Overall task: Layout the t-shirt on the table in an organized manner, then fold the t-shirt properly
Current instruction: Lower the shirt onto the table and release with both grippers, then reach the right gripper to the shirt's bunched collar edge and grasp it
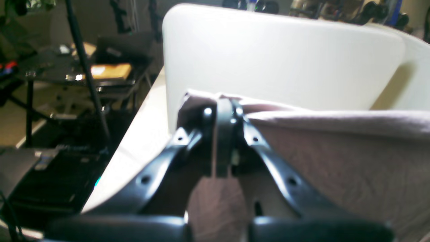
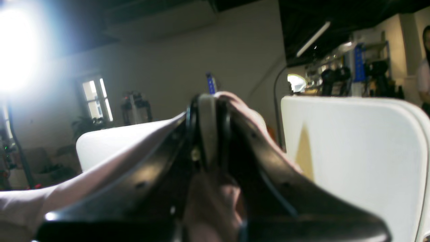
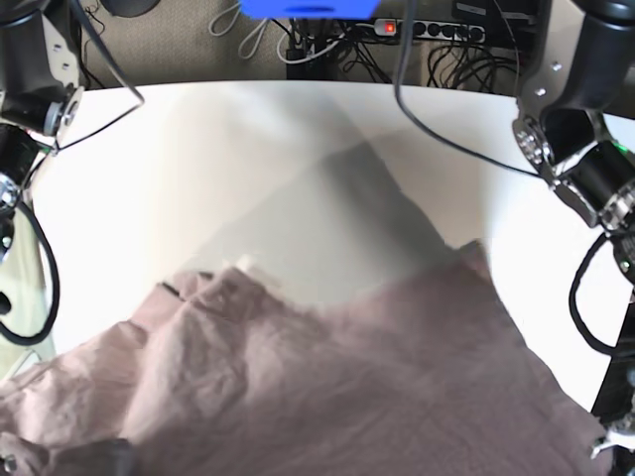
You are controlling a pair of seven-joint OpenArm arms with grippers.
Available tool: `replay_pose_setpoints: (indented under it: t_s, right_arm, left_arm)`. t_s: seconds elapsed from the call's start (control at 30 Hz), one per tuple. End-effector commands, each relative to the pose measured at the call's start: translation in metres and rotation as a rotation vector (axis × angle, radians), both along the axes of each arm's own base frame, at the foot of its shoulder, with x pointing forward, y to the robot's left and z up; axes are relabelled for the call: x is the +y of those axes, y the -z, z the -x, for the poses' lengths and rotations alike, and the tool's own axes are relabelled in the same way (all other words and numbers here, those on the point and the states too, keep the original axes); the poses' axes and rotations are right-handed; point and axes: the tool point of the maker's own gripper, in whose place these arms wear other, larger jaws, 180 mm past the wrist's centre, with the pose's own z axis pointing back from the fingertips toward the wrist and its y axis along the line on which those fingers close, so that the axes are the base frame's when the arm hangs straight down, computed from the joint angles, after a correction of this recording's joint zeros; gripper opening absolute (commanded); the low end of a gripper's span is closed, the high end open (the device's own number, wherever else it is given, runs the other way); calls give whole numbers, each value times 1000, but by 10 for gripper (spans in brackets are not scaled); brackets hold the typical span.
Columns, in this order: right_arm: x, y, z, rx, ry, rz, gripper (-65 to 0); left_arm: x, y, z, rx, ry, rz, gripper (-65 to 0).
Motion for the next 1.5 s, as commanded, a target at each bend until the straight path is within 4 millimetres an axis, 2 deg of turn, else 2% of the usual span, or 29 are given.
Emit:
replay_pose_setpoints:
  t_s: [0.0,0.1,0.27,0.37,0.57,0.7,0.83,0.9,1.07,1.2,1.3,1.47]
  right_arm:
    - [-3,-17,6,-61,7,1,-650]
    - [-4,-9,-1,-37,6,-6,-650]
    - [-10,12,-10,21,13,-23,-650]
    - [-8,9,-2,-4,14,-18,-650]
    - [0,-11,19,-94,13,21,-650]
    - [15,-14,36,-120,-7,58,-650]
    - [25,1,40,-95,-28,49,-650]
    - [27,21,39,-48,-36,31,-650]
    - [50,99,32,127,-93,-125,-650]
    - [95,164,24,314,-200,-183,-624]
    - [139,211,21,457,-304,-208,-563]
    - [220,293,21,712,-478,-225,-452]
  left_arm:
    - [2,-18,0,-58,-3,8,-649]
    - [3,-12,-5,-38,-1,21,-649]
    - [1,-14,-3,-48,3,21,-649]
    - [-2,-30,9,-95,-2,-18,-649]
    - [-16,-60,35,-194,-6,-89,-649]
    - [-19,-50,40,-179,-5,-105,-649]
    - [-20,-50,41,-179,-4,-111,-649]
    - [-20,-52,41,-185,-4,-111,-649]
    - [-20,-49,40,-176,-5,-110,-649]
    - [-17,-35,39,-140,-12,-107,-649]
    - [-16,-28,39,-120,-14,-109,-649]
    - [-11,3,41,-29,-24,-104,-649]
